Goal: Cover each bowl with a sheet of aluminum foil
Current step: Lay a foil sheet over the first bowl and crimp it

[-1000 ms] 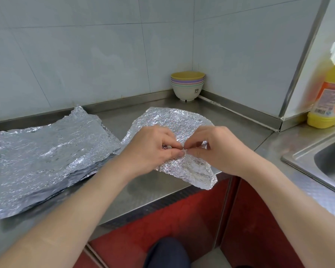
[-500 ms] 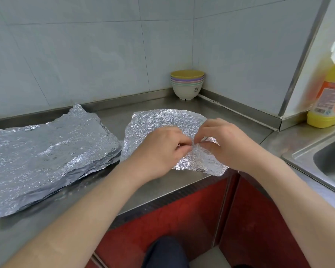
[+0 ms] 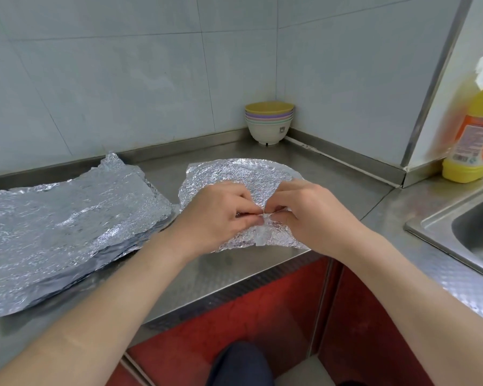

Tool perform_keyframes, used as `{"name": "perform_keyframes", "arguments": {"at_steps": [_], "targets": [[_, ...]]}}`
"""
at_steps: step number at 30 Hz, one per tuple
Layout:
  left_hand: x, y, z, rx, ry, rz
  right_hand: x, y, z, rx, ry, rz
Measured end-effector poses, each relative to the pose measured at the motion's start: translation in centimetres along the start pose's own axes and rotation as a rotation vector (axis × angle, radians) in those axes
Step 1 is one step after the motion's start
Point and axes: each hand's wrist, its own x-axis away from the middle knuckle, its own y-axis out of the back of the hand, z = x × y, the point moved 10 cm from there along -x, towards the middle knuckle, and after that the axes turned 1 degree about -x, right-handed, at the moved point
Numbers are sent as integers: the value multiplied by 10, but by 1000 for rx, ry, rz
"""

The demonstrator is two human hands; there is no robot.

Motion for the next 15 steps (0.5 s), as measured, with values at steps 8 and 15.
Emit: {"name": "perform_keyframes", "arguments": {"at_steps": [8,15], "targets": [[-10,-15,-27,-150,2,18,0,14,-19,-64,-11,76],[-10,19,0,206,203,-1,9,37,-34,-163,-102,-29]]}}
